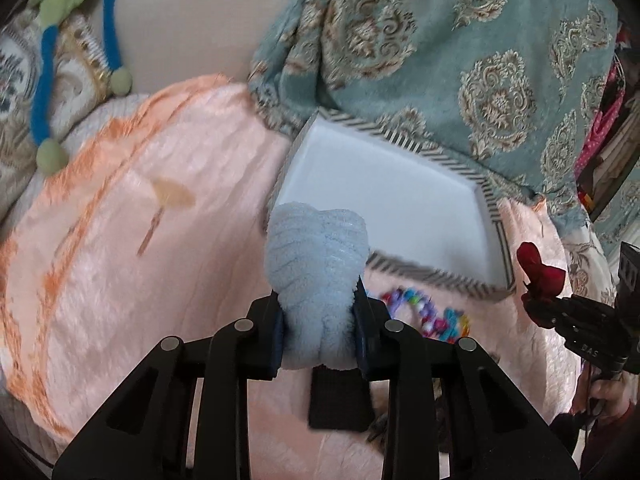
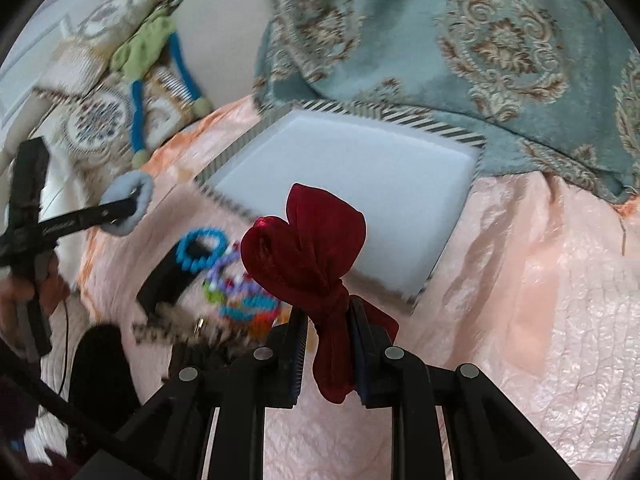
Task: Organize jewelry
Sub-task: 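Carry both items into the white tray and open both tools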
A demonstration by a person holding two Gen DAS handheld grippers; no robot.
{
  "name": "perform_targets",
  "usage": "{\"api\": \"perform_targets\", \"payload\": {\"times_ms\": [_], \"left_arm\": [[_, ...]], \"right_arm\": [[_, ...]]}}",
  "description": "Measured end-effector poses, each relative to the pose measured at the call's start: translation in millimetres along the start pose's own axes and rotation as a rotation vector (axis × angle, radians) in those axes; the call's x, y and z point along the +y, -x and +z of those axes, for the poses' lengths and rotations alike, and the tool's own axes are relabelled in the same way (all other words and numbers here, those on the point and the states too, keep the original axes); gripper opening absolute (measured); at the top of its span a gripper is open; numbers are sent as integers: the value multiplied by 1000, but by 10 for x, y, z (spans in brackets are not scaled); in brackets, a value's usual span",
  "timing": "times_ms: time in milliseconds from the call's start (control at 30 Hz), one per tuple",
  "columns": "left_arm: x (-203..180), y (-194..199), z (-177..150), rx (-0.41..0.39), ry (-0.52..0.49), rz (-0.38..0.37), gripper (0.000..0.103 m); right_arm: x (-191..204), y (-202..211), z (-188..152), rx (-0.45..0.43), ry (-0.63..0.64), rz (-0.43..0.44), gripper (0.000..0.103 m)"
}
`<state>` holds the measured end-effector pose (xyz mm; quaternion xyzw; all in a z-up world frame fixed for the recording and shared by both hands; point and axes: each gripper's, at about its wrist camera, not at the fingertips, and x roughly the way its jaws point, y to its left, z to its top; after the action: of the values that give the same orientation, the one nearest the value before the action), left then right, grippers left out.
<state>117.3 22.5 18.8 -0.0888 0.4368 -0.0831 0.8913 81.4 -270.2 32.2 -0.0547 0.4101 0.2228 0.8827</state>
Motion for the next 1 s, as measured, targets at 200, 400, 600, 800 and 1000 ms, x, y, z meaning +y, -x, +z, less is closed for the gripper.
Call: {"api": "perform_targets", "payload": {"times_ms": [200, 400, 600, 800, 1000], "left_arm": [[-141, -361, 404, 25, 11, -32, 26], [-230, -915, 667, 74, 8, -1, 26], [-194, -1359, 736, 135, 19, 40, 27], [-154, -1501, 640, 178, 21, 65, 32], [-126, -1444, 588, 163, 28, 72, 48]], "right_arm": [[-139, -138, 384, -24, -80, -62, 19], [-276, -495, 574, 25, -128, -122, 19], [-433, -790, 553, 56, -198, -172, 19], [-452, -955, 474, 108, -243, -162, 20], [-407, -805, 443, 39, -235, -135, 55]]}}
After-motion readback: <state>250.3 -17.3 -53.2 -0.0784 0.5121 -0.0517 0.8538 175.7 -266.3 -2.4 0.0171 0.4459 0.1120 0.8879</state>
